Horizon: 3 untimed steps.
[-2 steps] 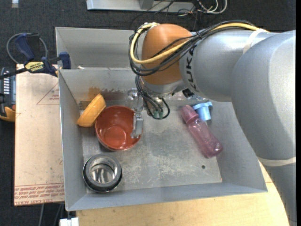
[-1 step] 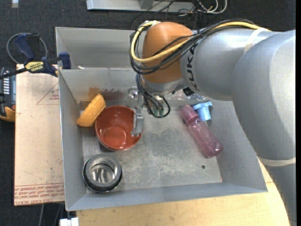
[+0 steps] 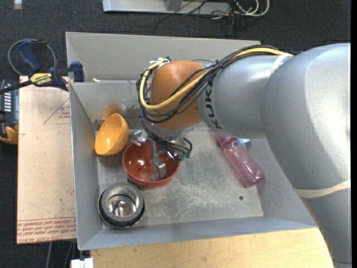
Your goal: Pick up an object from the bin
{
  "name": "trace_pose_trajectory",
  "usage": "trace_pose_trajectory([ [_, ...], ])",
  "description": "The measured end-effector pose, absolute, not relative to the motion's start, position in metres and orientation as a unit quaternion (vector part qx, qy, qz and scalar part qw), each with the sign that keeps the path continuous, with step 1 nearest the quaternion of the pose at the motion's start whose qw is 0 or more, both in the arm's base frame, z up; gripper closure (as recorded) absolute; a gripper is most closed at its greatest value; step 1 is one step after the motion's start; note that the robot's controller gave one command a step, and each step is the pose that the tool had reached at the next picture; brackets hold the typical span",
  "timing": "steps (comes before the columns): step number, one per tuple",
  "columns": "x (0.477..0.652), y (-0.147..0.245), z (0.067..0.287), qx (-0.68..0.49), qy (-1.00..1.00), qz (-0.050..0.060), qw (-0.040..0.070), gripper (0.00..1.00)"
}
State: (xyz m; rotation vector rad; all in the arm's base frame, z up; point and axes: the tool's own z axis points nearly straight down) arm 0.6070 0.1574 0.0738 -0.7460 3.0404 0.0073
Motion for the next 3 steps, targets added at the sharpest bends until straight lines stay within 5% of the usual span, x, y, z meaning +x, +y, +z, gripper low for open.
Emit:
trace_pose_trajectory([
  [1, 0.605, 0.154, 0.101, -0.211, 0.978, 0.001, 0.004, 0.0],
  [3, 0.599, 0.14, 0.073, -0.217, 0.976, 0.003, 0.01, 0.0],
])
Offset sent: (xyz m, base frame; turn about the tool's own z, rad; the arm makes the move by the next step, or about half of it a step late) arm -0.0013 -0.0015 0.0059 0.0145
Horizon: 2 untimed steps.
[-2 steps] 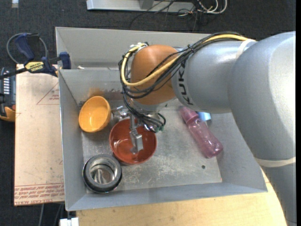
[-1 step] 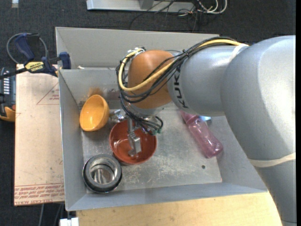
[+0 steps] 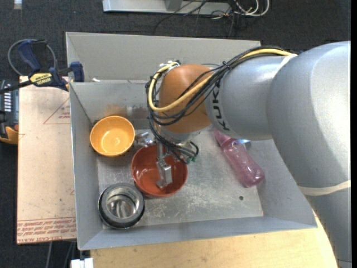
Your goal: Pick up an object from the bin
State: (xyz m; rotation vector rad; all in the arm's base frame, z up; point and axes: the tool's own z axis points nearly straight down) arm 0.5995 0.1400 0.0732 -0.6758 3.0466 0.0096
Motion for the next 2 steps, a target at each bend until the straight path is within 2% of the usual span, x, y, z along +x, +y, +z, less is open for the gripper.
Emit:
trace_pose_trajectory([
  [1, 0.607, 0.1532, 0.0807, -0.225, 0.974, 0.003, 0.01, 1.0],
  [2, 0.607, 0.1531, 0.0809, -0.225, 0.974, 0.003, 0.01, 1.0],
])
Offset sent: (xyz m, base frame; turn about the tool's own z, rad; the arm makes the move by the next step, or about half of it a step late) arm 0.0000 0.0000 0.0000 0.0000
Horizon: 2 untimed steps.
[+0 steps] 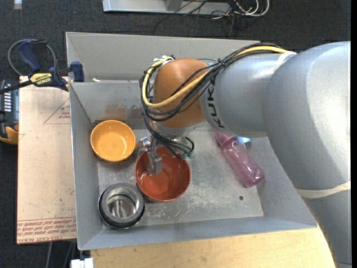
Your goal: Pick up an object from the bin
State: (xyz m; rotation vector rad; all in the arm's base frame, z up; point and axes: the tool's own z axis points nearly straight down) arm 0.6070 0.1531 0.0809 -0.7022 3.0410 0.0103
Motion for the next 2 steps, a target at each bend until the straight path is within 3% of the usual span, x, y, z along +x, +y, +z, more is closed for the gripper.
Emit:
trace_pose_trajectory([
  [2, 0.606, 0.153, 0.122, -0.224, 0.975, 0.003, 0.009, 1.0],
])
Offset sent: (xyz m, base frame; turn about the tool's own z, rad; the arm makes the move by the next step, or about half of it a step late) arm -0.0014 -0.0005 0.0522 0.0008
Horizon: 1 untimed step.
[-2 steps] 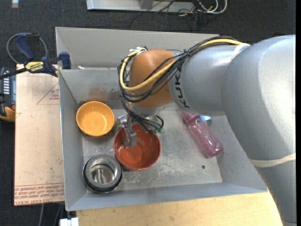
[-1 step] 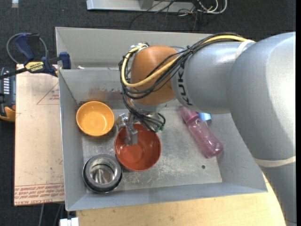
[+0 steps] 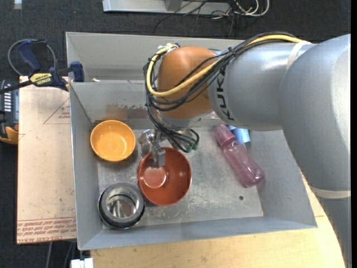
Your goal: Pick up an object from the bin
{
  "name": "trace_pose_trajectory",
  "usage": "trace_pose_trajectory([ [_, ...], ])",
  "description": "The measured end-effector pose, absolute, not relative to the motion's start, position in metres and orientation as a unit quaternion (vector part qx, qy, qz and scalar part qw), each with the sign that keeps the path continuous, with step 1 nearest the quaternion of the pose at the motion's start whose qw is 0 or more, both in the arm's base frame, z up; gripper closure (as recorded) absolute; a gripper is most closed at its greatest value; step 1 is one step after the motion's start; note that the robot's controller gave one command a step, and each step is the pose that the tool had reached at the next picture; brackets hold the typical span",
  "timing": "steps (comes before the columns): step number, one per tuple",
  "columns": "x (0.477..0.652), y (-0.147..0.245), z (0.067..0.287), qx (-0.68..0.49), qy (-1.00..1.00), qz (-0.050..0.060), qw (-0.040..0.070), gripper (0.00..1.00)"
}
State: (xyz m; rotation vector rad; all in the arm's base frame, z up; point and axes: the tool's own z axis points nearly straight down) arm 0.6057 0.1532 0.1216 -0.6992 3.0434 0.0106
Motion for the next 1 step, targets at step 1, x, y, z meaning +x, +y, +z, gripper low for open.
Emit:
trace_pose_trajectory([
  [1, 0.6062, 0.1539, 0.1392, -0.224, 0.975, 0.004, 0.011, 1.0],
])
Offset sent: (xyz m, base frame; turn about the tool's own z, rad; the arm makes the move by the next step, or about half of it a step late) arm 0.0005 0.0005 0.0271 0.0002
